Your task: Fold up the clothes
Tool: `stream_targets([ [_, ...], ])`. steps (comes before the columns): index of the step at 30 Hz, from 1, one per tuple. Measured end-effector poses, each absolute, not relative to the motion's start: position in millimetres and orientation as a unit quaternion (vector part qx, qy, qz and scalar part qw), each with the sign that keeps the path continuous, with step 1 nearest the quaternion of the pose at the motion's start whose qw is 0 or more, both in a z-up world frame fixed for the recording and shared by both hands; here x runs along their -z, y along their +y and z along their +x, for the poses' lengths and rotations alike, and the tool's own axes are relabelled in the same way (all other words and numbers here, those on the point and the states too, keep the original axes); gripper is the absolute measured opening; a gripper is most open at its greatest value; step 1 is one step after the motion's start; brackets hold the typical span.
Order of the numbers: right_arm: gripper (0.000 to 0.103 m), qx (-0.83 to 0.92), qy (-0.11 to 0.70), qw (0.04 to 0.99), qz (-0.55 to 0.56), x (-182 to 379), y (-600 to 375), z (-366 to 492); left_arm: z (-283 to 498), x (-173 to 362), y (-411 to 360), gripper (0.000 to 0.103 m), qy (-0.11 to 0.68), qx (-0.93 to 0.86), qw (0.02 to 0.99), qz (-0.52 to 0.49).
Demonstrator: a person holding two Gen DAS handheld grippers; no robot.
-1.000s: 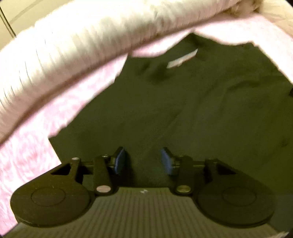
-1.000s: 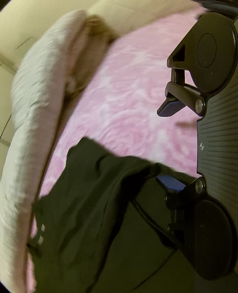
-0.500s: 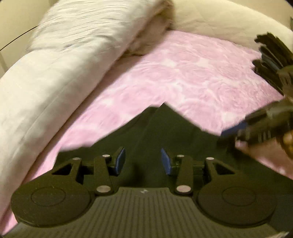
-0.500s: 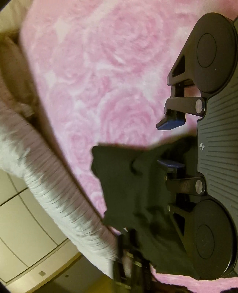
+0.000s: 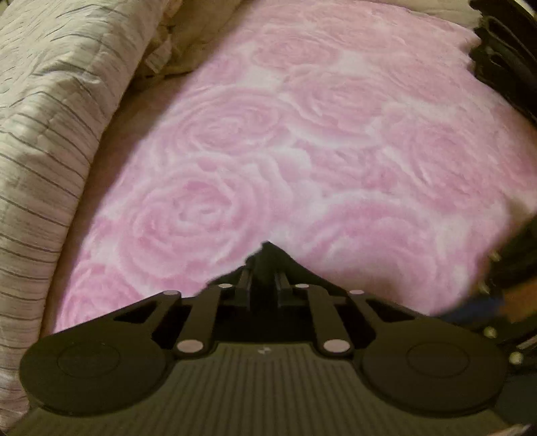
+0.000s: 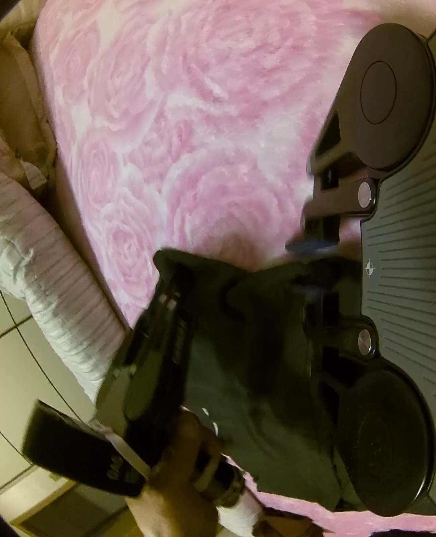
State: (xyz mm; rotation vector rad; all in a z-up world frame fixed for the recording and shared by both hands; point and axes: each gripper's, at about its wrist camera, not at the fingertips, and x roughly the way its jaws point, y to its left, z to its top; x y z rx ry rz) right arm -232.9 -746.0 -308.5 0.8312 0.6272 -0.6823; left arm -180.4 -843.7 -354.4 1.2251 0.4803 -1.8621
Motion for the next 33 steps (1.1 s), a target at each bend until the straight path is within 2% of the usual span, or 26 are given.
stream_targets([
  [11,0.007,0.334,0.295,0.805,0.393,301.7,-709.5,-252.0,-167.4,357.6,-848.6,0.012,0.225,0.745,0.45,0.439],
  [12,0.012,0.336,0.3,0.804,0.388,300.1,-705.1,-255.2,-165.2,356.0,-849.0,0.013,0.231,0.745,0.453,0.432],
  [14,0.012,0.342,0.31,0.802,0.379,296.9,-696.2,-261.6,-159.8,346.9,-845.4,0.018,0.231,0.744,0.472,0.412],
  [18,0.012,0.358,0.329,0.799,0.355,287.0,-677.9,-270.4,-127.9,322.8,-792.9,0.019,0.249,0.729,0.513,0.379],
  [23,0.013,0.352,0.306,0.833,0.296,267.8,-664.1,-240.9,-82.8,296.7,-717.0,0.02,0.277,0.698,0.563,0.346],
  [26,0.013,0.323,0.298,0.856,0.272,270.2,-669.8,-208.1,-44.0,308.7,-655.7,0.02,0.319,0.642,0.592,0.37],
  [29,0.014,0.307,0.333,0.852,0.261,294.1,-679.7,-186.0,-5.9,329.9,-604.0,0.021,0.346,0.579,0.617,0.407],
  [31,0.014,0.309,0.356,0.841,0.264,305.5,-678.7,-189.2,19.4,336.9,-576.5,0.027,0.365,0.549,0.636,0.4],
  [33,0.014,0.316,0.368,0.837,0.251,303.9,-663.0,-202.7,38.4,333.6,-555.5,0.027,0.378,0.532,0.659,0.374],
])
